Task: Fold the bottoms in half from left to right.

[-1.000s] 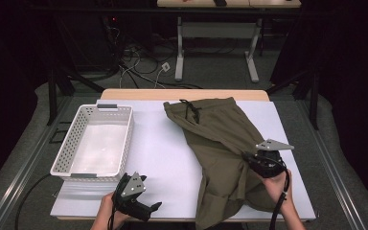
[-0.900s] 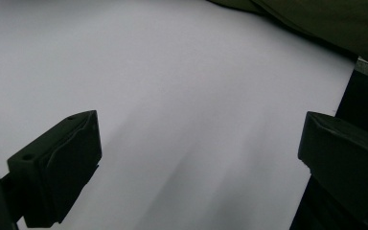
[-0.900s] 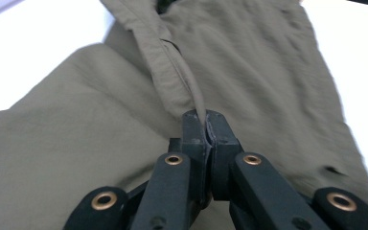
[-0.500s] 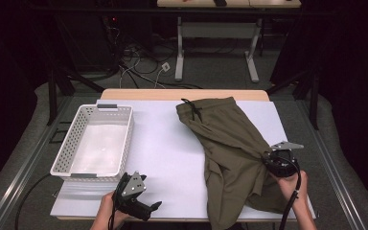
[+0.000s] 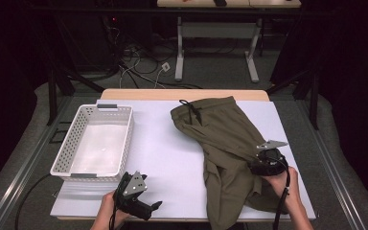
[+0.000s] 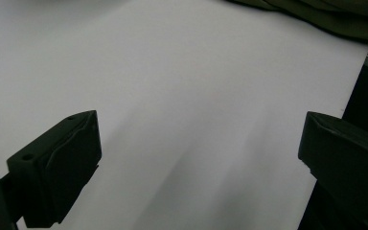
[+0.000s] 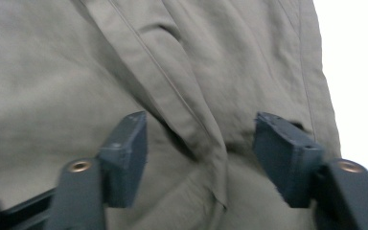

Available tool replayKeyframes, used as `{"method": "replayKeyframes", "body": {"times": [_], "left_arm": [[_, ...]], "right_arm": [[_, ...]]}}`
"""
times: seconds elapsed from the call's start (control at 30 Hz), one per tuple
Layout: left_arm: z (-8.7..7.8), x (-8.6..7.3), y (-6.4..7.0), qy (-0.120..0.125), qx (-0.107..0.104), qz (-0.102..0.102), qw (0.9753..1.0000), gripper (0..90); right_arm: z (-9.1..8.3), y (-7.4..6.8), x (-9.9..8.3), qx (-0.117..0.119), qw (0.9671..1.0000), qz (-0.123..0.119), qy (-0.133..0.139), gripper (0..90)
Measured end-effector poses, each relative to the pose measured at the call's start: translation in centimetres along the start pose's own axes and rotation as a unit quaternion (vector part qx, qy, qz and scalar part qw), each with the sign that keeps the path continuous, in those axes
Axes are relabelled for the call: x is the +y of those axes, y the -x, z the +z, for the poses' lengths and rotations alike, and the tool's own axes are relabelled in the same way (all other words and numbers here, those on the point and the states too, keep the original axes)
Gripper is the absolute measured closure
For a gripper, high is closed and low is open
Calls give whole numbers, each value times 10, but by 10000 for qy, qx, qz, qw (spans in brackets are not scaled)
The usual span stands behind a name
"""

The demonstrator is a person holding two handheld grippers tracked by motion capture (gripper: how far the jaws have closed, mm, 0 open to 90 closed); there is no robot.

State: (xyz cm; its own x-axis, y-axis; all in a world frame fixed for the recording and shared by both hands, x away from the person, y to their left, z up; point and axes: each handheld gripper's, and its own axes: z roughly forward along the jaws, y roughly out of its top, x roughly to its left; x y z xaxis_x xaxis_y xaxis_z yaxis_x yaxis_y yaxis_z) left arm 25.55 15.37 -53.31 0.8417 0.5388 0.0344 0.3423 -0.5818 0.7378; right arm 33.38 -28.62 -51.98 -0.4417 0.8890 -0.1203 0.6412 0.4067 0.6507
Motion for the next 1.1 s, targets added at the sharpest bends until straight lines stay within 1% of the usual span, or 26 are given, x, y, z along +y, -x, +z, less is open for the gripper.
{"method": "replayKeyframes", "body": {"times": [0.07,0.1,0.2,0.33,0.4,0.43,0.5,0.57,0.67,0.7,0.73,0.83,0.9,0.97,1.1], "left_arm": [[0,0,0,7,1,-5,10000,10],[0,0,0,16,-4,-10,10000,9],[0,0,-1,7,1,12,10000,9],[-1,1,0,30,18,20,10000,9],[-1,1,1,40,20,13,10000,9],[0,1,0,28,18,40,10000,9],[2,2,0,-15,18,51,10000,9],[2,2,0,-10,13,80,10000,8],[0,2,0,15,36,56,10000,8],[0,2,0,12,36,49,10000,8],[0,2,0,17,34,42,10000,8],[0,2,0,19,42,51,10000,8],[0,2,0,11,45,39,10000,8],[0,2,0,14,76,53,10000,8],[-2,2,0,40,95,36,9999,8]], "right_arm": [[1,-2,5,64,9999,-58,119,297],[1,-3,7,105,9998,-91,133,280],[5,-10,17,133,9995,-239,177,263],[12,-19,27,182,9991,-346,164,273],[16,-23,31,207,9987,-452,126,274],[18,-24,33,213,9984,-505,116,275],[23,-27,35,282,9978,-595,69,287],[30,-28,36,327,9975,-623,-23,326],[38,-32,33,324,9965,-754,-164,487],[39,-34,31,263,9957,-858,-216,548],[39,-35,30,202,9957,-874,-226,612],[37,-35,29,145,9963,-843,-129,761],[36,-34,29,118,9965,-823,-80,814],[35,-34,30,54,9967,-809,-43,846],[28,-34,31,-11,9971,-754,112,865]]}}
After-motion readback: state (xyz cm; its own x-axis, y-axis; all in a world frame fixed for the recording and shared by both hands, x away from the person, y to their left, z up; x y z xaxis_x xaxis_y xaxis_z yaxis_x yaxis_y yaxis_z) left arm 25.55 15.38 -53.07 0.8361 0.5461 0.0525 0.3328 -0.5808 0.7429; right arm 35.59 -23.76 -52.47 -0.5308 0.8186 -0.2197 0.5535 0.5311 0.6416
